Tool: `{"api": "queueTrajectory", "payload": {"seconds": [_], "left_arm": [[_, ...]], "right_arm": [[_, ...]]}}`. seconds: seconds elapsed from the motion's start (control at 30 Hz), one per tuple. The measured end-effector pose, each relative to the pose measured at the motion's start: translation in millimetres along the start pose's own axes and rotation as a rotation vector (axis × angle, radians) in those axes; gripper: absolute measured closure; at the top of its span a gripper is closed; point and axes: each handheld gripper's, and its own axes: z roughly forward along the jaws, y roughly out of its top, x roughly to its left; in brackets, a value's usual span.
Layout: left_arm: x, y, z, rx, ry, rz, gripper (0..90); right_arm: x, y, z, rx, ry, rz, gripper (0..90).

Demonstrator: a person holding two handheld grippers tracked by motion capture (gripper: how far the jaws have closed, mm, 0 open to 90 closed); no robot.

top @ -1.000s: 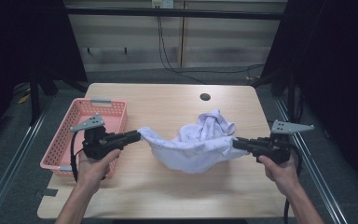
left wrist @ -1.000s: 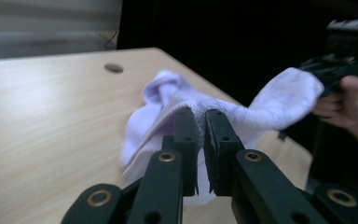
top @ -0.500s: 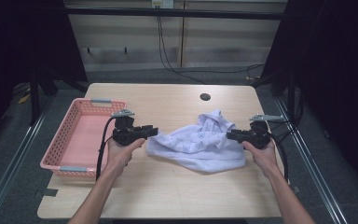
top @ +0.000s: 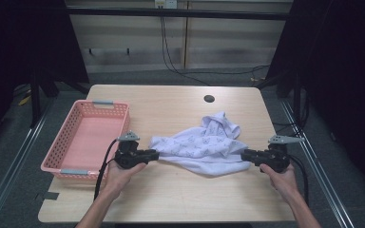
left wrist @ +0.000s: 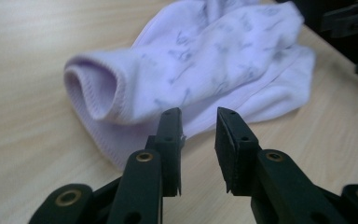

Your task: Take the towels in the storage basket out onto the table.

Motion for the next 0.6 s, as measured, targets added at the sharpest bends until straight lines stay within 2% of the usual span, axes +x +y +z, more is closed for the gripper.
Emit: {"api": "queueTrajectory", "payload": {"seconds": [0.03,0.1,0.17,0.23,0.33,0.37,0.4,0.47,0.53,0.6], "left_arm": [[-2.3,-0.1,2.6,-0.004,-0.025,0.015,71.1],[-5.2,-0.4,5.4,0.002,-0.024,0.044,70.5],[-2.6,-2.0,6.5,-0.012,-0.035,0.039,69.6],[-1.0,-3.6,9.1,-0.004,-0.022,0.036,69.1],[1.8,-6.6,12.9,0.011,-0.013,0.034,66.7],[1.5,-7.0,13.3,0.01,-0.002,0.037,65.7],[1.9,-7.1,13.4,0.007,0.005,0.04,64.1],[3.3,-7.7,13.9,-0.006,-0.001,0.022,61.6],[4.5,-7.9,14.7,-0.002,0.012,0.018,59.4],[6.2,-9.1,16.1,-0.004,0.008,0.0,56.9]], "right_arm": [[-3.5,-2.2,2.8,0.005,0.0,0.005,66.7],[-10.9,-5.6,10.9,0.039,-0.019,0.01,63.2],[-18.5,-9.0,18.6,0.061,-0.064,-0.009,60.5],[-23.9,-10.0,24.3,0.087,-0.07,-0.011,53.7],[-23.1,-13.2,33.6,0.107,-0.089,-0.044,52.8],[-20.3,-13.5,34.7,0.106,-0.095,-0.06,56.0],[-17.9,-12.9,34.3,0.119,-0.101,-0.073,66.7],[-16.7,-13.8,31.4,0.115,-0.101,-0.067,81.7],[-15.1,-14.1,27.2,0.104,-0.085,-0.072,86.0],[-13.4,-12.2,19.9,0.076,-0.072,-0.051,85.9]]}}
